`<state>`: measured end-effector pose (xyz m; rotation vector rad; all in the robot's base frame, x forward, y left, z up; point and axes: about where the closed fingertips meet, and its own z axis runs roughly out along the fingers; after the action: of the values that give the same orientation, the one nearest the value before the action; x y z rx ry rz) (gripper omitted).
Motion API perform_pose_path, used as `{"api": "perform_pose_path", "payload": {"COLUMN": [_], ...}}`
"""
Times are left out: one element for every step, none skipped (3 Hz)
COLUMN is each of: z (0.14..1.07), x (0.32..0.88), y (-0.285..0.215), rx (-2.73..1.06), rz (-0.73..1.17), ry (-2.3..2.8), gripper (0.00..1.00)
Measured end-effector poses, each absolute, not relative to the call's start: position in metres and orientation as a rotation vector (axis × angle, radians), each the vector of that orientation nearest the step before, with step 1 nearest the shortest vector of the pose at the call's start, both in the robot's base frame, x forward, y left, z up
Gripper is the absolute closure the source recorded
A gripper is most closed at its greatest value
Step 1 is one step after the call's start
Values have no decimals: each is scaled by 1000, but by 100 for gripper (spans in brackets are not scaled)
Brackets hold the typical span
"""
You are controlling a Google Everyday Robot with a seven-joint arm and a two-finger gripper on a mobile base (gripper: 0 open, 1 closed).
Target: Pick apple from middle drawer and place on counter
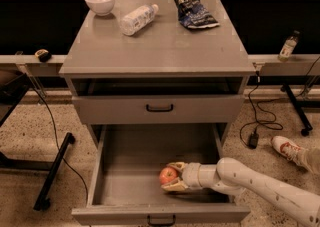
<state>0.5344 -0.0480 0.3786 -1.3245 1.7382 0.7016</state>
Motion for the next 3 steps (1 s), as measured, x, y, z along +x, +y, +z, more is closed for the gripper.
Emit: {"api": "perform_pose_path", "payload": {"z": [384, 417, 468], "x": [535, 535, 524], "y": [-44, -53, -68], "rx": [-1310, -1253, -1248], "rz": [723, 776, 737], "ry": [1683, 1562, 1490], "gripper": [82, 100, 100]}}
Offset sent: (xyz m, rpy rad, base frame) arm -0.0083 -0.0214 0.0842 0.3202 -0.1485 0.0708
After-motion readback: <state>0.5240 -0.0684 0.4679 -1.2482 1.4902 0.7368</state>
